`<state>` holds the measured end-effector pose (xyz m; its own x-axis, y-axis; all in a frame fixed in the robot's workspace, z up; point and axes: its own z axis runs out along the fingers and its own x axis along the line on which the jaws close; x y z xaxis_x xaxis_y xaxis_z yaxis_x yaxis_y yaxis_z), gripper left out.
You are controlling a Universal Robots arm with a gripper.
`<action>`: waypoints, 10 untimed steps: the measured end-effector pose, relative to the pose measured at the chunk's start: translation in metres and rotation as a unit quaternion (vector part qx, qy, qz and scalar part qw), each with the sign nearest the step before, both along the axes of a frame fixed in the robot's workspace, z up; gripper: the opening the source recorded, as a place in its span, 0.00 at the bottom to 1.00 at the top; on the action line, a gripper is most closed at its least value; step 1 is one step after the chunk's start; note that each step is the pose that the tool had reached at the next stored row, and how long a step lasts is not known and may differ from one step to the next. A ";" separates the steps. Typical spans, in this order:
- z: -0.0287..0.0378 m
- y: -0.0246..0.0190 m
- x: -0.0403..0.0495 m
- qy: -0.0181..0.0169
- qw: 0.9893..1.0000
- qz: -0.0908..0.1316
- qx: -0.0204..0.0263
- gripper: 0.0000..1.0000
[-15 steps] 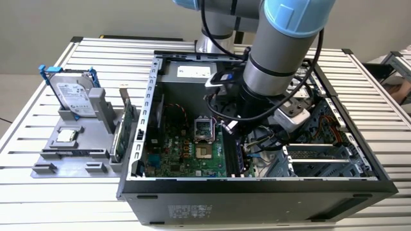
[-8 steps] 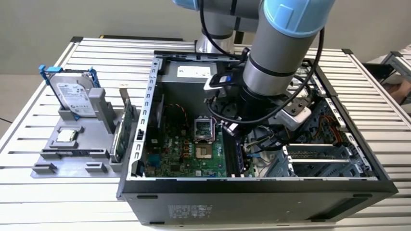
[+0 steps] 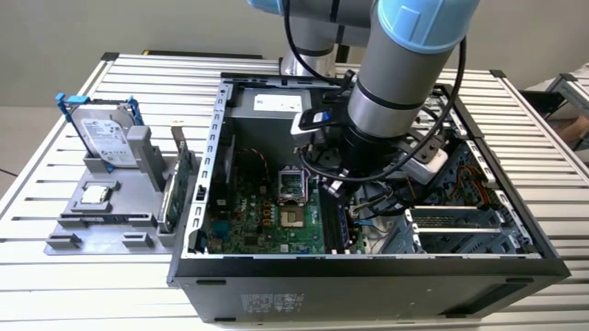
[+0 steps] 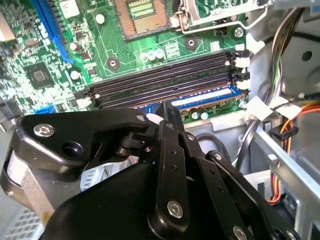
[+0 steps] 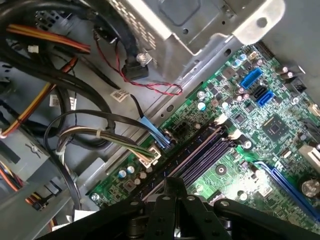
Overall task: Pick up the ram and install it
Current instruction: 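Press down the ram until it locks into place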
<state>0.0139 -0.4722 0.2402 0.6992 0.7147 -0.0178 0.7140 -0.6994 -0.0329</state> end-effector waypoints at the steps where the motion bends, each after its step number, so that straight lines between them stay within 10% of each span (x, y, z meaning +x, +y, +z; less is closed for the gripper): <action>1: 0.0000 0.0000 0.0000 0.000 1.000 0.008 0.000 0.00; 10: -0.0001 0.0001 0.0000 0.000 0.997 0.083 0.000 0.00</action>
<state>0.0139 -0.4721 0.2401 0.5720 0.8201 -0.0179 0.8194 -0.5723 -0.0330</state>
